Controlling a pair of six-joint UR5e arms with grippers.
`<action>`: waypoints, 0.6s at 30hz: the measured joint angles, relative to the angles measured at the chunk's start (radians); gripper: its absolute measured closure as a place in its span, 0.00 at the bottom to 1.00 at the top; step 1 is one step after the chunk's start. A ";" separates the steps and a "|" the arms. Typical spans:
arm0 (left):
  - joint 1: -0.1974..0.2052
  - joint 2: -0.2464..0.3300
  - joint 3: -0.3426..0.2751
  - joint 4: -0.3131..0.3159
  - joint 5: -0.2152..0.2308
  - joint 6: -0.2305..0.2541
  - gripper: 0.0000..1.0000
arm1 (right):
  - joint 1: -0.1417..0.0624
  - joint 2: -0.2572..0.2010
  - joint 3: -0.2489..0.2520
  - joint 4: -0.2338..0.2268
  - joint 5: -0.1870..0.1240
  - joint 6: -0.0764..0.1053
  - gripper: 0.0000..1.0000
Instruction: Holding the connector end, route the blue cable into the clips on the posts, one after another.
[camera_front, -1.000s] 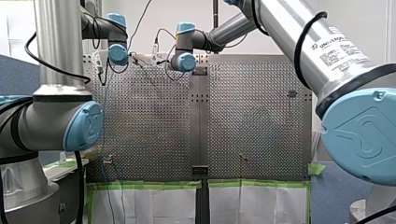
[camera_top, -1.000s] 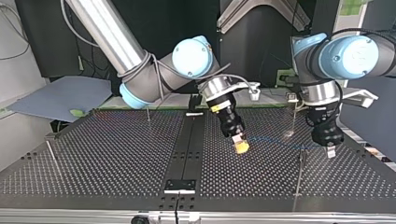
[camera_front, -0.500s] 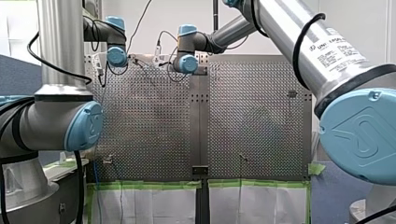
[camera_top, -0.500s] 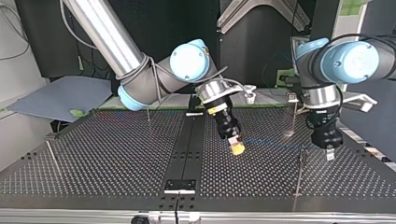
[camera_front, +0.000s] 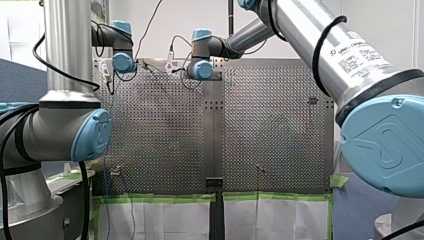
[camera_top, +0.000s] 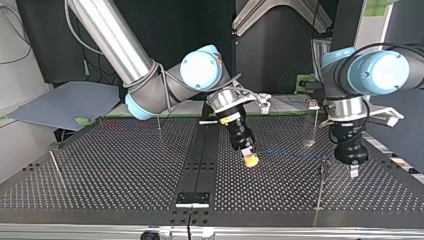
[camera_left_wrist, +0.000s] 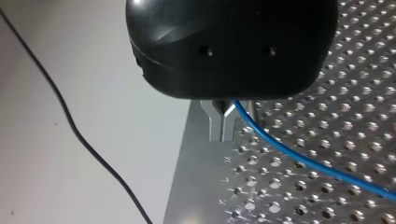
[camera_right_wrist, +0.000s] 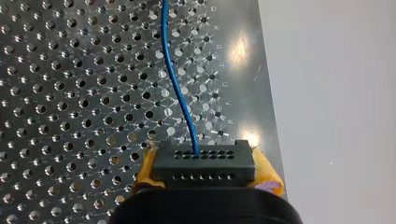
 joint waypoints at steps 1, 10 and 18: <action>0.001 -0.001 0.002 0.001 0.003 -0.003 1.00 | -0.001 0.000 0.000 0.000 -0.001 0.000 1.00; 0.005 -0.021 0.009 0.003 0.034 -0.024 1.00 | -0.009 0.001 -0.001 -0.003 -0.004 -0.001 1.00; 0.018 -0.065 0.043 0.007 0.059 -0.043 1.00 | -0.020 0.003 -0.001 -0.009 -0.013 -0.003 1.00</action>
